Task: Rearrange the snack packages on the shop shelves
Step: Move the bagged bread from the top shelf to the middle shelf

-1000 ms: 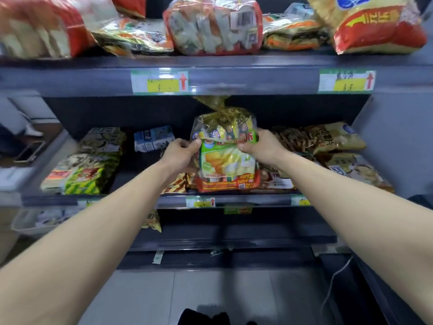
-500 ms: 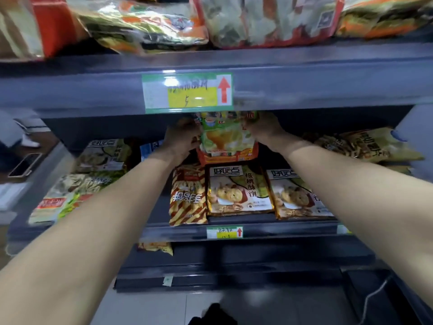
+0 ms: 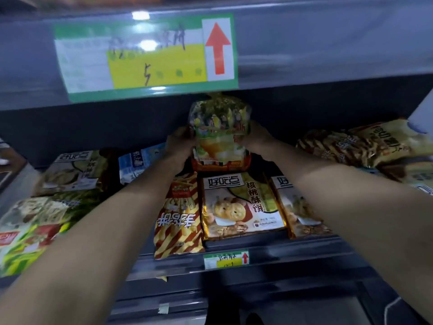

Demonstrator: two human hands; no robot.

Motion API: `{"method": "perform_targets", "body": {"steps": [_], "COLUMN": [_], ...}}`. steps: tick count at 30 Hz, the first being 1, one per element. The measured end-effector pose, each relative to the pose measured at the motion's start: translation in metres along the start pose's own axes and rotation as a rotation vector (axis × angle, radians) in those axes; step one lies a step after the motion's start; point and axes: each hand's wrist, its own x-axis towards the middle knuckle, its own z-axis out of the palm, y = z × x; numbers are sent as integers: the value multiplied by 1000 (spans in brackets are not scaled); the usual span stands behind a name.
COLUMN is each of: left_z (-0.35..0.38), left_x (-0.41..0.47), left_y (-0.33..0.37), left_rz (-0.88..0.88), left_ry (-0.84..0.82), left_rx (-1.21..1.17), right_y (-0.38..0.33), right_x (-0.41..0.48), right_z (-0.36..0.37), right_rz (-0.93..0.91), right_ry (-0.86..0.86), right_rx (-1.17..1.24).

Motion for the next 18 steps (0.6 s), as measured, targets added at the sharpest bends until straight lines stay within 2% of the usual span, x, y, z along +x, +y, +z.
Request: {"method": "perform_targets", "body": {"steps": [6,12,18], "left_z": [8,3,7], "left_x": [7,28,5], "left_y": [-1,-27,-12], "left_rz": [-52,-52,-86], "left_ry": [40,124,172], "left_rx": [28,28,48], "right_y": [4,9,9], "right_x": [6,7,-10], "right_z": [5,12,7], "right_rz": [140,178,150], "right_ry": [43,70,44], "right_rx": [143,224,117]}}
